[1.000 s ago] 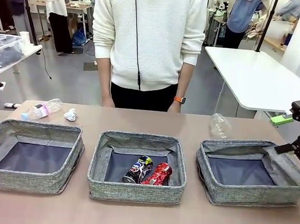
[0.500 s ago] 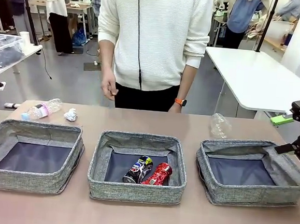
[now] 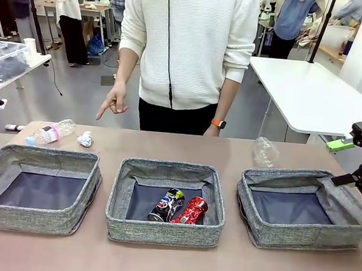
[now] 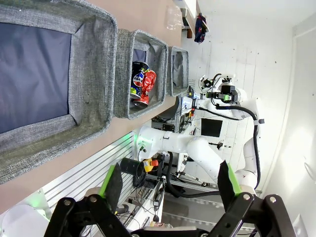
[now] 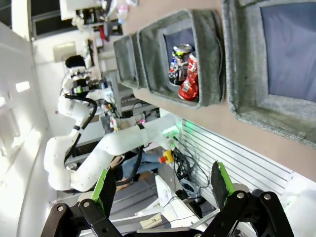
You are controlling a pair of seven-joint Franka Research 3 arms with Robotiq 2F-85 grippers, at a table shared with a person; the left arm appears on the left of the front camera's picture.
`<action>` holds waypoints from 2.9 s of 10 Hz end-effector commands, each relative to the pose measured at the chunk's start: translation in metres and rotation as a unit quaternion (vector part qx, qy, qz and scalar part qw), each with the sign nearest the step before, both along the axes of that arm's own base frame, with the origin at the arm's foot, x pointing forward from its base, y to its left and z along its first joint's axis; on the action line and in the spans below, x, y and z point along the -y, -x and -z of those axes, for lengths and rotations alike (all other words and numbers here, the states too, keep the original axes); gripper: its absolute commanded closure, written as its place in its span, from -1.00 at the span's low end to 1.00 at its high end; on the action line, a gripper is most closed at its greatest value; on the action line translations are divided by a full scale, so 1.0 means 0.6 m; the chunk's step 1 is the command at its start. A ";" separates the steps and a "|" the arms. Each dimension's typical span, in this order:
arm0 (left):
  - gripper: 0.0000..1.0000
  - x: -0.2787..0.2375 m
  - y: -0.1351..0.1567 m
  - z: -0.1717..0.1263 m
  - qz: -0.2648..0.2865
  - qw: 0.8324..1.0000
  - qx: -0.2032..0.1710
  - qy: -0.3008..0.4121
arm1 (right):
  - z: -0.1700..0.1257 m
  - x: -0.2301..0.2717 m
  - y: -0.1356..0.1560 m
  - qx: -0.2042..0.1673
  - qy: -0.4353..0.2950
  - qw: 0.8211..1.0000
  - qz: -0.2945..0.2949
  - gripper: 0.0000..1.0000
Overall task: Sort the waste into the appropriate baskets.
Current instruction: Pick up the waste item pointed out by the person.
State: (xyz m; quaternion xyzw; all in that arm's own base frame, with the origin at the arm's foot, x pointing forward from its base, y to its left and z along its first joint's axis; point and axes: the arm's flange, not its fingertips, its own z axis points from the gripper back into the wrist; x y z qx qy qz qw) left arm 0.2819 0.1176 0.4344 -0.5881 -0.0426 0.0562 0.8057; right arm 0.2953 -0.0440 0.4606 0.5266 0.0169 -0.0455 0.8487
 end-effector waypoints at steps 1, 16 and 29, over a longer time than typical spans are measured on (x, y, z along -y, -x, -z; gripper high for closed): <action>-1.00 0.001 0.001 -0.007 -0.001 1.000 0.001 0.008 | -0.004 -0.002 -0.006 -0.004 -0.002 1.000 0.013 -1.00; -1.00 0.310 -0.262 -0.067 -0.223 0.814 0.108 -0.525 | -0.004 -0.002 -0.006 -0.004 -0.002 1.000 0.013 -1.00; -1.00 0.358 -0.495 0.075 -0.080 0.798 0.004 -0.597 | -0.004 -0.002 -0.006 -0.004 -0.002 1.000 0.013 -1.00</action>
